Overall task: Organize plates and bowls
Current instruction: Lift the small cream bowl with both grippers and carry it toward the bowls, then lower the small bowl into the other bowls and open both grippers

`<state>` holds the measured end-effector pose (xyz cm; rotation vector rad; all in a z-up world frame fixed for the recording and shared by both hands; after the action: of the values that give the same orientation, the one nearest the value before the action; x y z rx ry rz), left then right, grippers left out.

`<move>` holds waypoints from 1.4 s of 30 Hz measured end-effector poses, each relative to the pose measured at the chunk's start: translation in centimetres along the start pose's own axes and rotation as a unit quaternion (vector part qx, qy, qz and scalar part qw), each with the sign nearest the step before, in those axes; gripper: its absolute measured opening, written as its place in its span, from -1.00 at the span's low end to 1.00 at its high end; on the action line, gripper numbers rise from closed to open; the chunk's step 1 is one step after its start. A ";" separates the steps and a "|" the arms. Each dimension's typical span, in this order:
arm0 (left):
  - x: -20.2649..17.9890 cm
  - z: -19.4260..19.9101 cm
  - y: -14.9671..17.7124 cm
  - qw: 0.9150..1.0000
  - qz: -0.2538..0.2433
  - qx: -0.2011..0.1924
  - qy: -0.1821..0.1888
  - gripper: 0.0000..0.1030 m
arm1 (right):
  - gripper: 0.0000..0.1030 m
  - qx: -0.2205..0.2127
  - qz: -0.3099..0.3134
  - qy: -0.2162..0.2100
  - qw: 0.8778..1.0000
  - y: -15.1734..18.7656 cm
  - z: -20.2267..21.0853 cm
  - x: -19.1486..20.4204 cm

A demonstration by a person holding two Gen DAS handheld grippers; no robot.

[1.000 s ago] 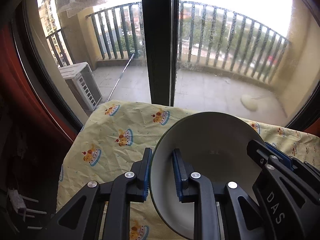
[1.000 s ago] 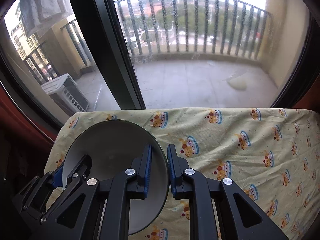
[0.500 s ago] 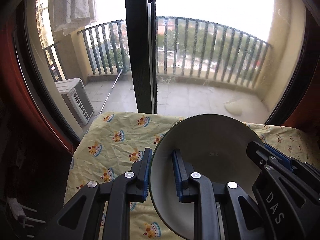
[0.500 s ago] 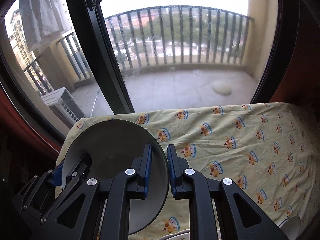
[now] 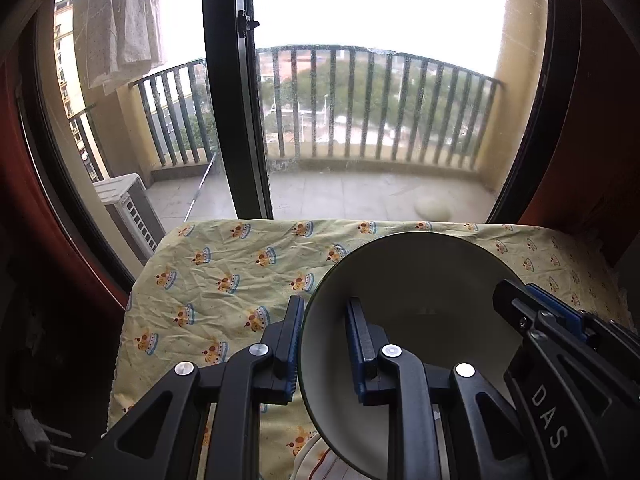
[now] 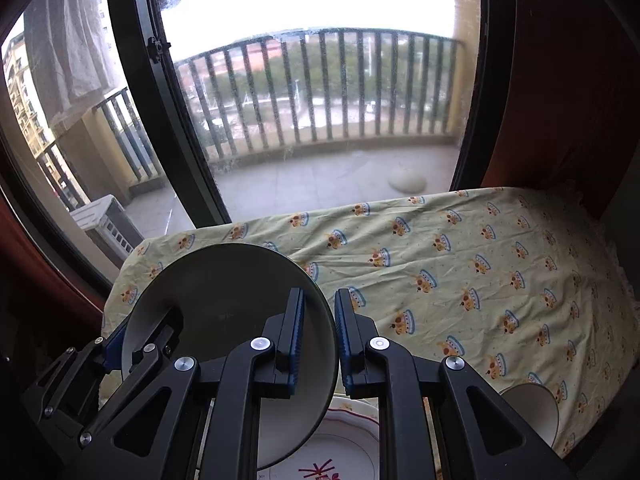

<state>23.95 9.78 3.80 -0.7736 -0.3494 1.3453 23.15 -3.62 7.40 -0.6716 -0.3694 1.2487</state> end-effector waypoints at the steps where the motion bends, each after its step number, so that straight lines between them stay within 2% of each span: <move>1: -0.5 0.2 0.3 1.000 0.000 0.000 -0.001 -0.63 | -0.62 -0.001 0.000 -0.001 1.000 0.3 0.2 -0.6; 14: -7.3 0.7 4.1 0.999 0.023 0.009 -0.027 -0.63 | -0.62 0.007 0.022 -0.023 0.999 3.0 0.2 -7.7; 28: -15.6 -0.3 8.6 0.999 0.026 0.028 -0.023 -0.63 | -0.62 0.010 0.048 -0.017 0.999 6.0 -0.6 -16.6; 42: -20.2 -2.2 12.7 0.997 0.024 0.068 -0.008 -0.61 | -0.63 0.042 0.047 -0.003 0.998 9.8 -2.6 -22.4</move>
<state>11.53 -9.78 -2.34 -0.6609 -0.2508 1.4052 10.81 -24.05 1.28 -0.6189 -0.2903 1.3477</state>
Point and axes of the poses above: each gripper's, at about its wrist camera, not at the fingertips, and z roughly against the way its jaws point, x to its left, y to its underside, the point moved 2 cm from there along -z, roughly the way its jaws point, and after that the axes turned 14 degrees about y, right-handed, at the moved point
